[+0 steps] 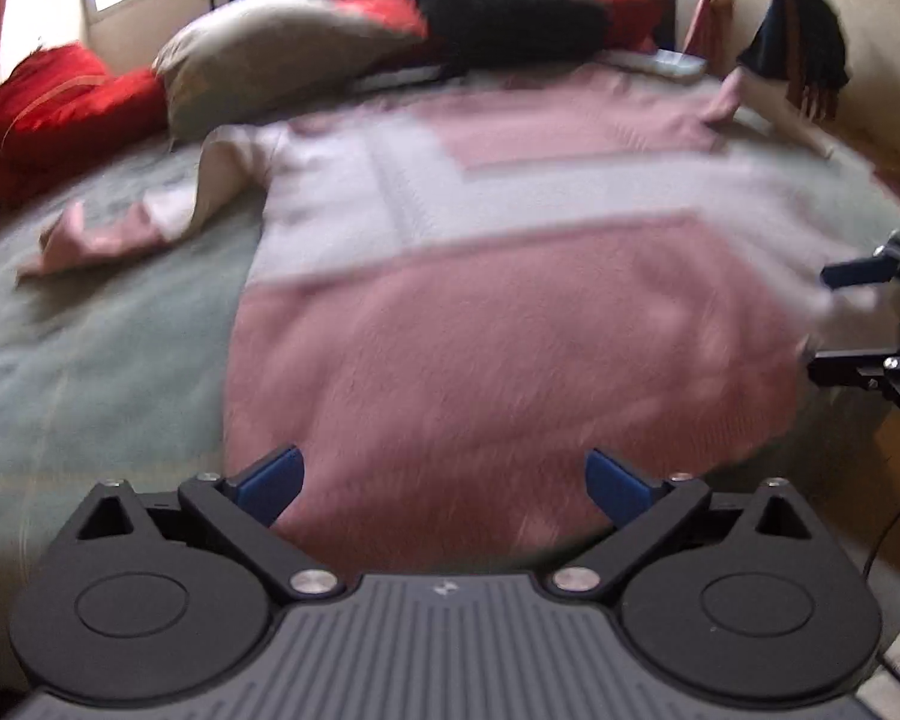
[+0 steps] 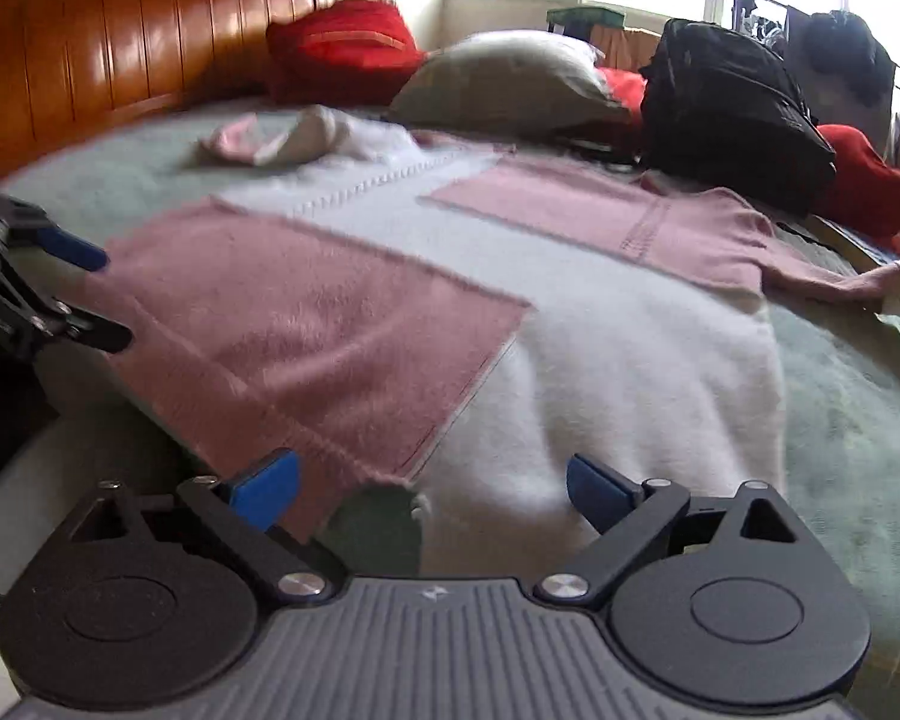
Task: Fold clothes
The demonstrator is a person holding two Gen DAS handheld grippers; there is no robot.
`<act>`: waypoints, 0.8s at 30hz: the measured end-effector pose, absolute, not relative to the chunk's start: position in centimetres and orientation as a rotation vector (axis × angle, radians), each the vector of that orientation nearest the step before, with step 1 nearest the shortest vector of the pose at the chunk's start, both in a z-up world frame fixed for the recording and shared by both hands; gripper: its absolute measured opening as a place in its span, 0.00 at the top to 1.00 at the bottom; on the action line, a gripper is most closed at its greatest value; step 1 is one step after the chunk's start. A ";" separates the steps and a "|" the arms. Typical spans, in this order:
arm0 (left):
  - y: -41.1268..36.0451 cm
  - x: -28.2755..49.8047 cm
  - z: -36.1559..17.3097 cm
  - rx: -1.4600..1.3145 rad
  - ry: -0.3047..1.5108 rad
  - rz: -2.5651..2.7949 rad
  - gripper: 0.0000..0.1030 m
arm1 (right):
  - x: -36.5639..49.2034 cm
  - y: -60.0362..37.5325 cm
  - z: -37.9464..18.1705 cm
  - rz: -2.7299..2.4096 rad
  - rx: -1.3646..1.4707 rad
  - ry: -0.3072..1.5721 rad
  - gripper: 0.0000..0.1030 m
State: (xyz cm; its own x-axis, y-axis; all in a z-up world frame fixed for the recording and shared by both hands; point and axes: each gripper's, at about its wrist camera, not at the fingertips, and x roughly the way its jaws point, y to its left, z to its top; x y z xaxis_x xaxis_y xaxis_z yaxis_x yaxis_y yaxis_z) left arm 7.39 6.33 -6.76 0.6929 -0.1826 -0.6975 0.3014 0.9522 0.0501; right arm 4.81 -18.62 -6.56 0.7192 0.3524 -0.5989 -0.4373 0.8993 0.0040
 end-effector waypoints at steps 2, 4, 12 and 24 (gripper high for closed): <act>6.0 8.7 -5.8 0.139 0.714 -0.279 0.03 | 5.8 -19.8 -6.2 0.396 -0.095 0.604 0.02; 5.4 10.2 -5.6 0.112 0.697 -0.275 0.03 | 7.2 -21.1 -6.7 0.342 -0.044 0.618 0.02; 7.0 8.7 -9.3 0.052 0.775 -0.231 0.03 | 4.8 -23.6 -9.5 0.281 -0.049 0.640 0.00; 8.0 11.8 -5.9 -0.013 0.702 -0.240 0.03 | 4.5 -22.7 -9.8 0.231 -0.089 0.657 0.00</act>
